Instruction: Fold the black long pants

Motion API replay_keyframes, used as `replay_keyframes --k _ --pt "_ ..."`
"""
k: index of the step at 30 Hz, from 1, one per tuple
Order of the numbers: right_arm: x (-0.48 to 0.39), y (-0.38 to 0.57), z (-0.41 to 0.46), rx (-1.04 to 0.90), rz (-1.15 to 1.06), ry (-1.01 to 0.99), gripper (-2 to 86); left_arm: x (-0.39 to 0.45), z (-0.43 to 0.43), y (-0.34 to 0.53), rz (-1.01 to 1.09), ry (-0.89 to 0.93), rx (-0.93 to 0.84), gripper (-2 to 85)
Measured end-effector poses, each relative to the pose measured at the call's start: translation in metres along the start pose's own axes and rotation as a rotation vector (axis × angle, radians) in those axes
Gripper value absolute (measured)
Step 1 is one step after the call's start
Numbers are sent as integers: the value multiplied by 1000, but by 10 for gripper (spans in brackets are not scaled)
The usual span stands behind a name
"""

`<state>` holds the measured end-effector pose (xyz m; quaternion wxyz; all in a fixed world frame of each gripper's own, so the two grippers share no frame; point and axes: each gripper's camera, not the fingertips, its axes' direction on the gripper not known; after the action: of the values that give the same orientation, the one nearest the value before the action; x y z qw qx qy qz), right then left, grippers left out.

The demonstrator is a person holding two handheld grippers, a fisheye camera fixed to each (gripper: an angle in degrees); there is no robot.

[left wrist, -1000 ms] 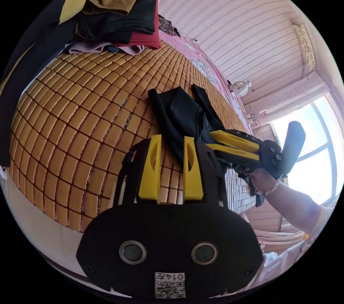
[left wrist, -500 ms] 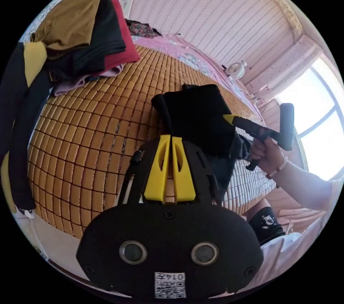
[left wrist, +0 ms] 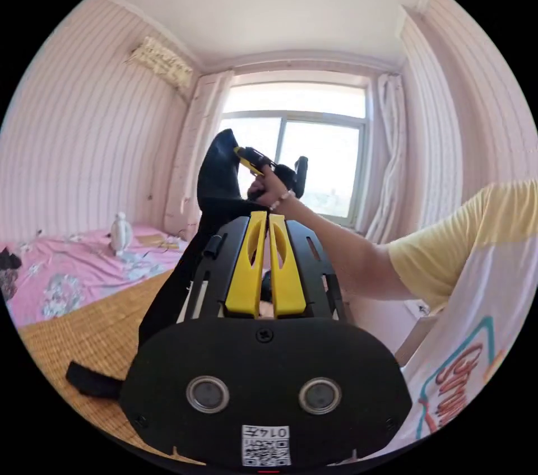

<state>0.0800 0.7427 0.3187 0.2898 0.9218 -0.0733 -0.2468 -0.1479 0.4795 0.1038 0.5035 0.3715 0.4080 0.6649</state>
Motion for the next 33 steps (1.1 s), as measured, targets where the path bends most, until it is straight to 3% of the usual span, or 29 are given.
replay_keyframes --k 2,4,8,10,12,16,22,26,33 --pt "-37 -82 -23 152 -10 -77 7 32 15 -78 67 146 69 -10" --pt "-95 -150 -33 276 -107 -145 6 52 8 -111 118 110 151 -10" --pt "-152 -166 22 77 -311 -140 6 52 -23 -107 89 41 245 -10" --pt "-153 -115 90 -139 -459 -41 6 34 -30 -79 2 -19 228 -10" --pt "-125 -55 143 -314 -445 -28 6 9 -32 -42 -116 -62 167 -10" --pt "-27 116 222 -625 -151 -94 6 -38 -40 68 -374 -192 -31 -10" --pt "20 317 252 -1043 78 -74 7 -58 -80 207 -530 -444 -304 -10" --pt "-7 358 276 -1112 -10 -127 9 -62 -131 247 -656 -580 -248 -9" --pt "-164 402 363 -1216 -245 -428 37 -65 -243 241 -700 -871 -50 1"
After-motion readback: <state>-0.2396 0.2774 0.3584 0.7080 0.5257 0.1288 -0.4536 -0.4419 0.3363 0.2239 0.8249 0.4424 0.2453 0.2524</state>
